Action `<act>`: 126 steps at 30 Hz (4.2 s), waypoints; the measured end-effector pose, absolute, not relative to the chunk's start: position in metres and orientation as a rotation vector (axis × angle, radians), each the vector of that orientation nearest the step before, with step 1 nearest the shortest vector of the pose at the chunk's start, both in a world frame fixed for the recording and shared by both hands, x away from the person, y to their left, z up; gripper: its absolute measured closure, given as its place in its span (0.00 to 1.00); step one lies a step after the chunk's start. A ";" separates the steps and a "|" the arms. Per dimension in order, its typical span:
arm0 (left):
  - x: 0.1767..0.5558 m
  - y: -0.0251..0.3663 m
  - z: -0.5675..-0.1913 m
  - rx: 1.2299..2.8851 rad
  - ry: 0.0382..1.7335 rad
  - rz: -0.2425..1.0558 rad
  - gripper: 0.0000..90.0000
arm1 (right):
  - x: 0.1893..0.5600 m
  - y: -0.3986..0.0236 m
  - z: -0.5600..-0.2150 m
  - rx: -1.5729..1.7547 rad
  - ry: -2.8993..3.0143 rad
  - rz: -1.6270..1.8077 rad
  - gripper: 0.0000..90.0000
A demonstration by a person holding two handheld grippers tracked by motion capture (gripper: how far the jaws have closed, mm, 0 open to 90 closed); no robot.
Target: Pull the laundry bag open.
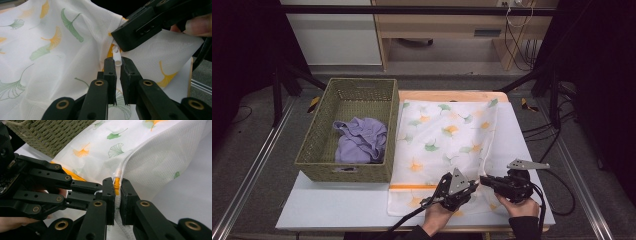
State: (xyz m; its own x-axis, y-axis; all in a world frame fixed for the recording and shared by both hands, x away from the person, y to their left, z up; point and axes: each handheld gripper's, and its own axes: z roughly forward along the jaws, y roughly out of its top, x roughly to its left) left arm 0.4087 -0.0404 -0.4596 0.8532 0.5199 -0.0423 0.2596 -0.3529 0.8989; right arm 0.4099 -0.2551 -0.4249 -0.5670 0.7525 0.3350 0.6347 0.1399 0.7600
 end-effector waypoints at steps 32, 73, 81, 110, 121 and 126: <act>0.410 -0.049 -0.458 2.026 0.611 0.355 0.97 | 0.409 -0.255 -0.423 1.382 2.273 1.419 0.93; 0.407 -0.057 -0.461 2.026 0.669 0.412 0.99 | 0.409 -0.254 -0.423 1.423 2.248 1.419 0.94; 0.410 -0.058 -0.460 2.010 0.649 0.394 0.94 | 0.408 -0.254 -0.422 1.409 2.250 1.427 0.94; 0.407 -0.059 -0.462 2.039 0.677 0.422 0.99 | 0.408 -0.257 -0.423 1.426 2.226 1.416 0.94; 0.408 -0.056 -0.464 2.050 0.683 0.420 0.99 | 0.408 -0.260 -0.423 1.432 2.204 1.406 0.94; 0.408 -0.055 -0.466 2.056 0.685 0.416 0.99 | 0.408 -0.263 -0.422 1.432 2.185 1.401 0.94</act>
State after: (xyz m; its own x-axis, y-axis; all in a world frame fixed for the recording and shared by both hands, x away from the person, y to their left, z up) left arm 0.4080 -0.0552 -0.4658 0.7897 0.6127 0.0305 0.3091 -0.4403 0.8430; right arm 0.4080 -0.2627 -0.4223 -0.5211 0.7899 0.3233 0.6233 0.0934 0.7764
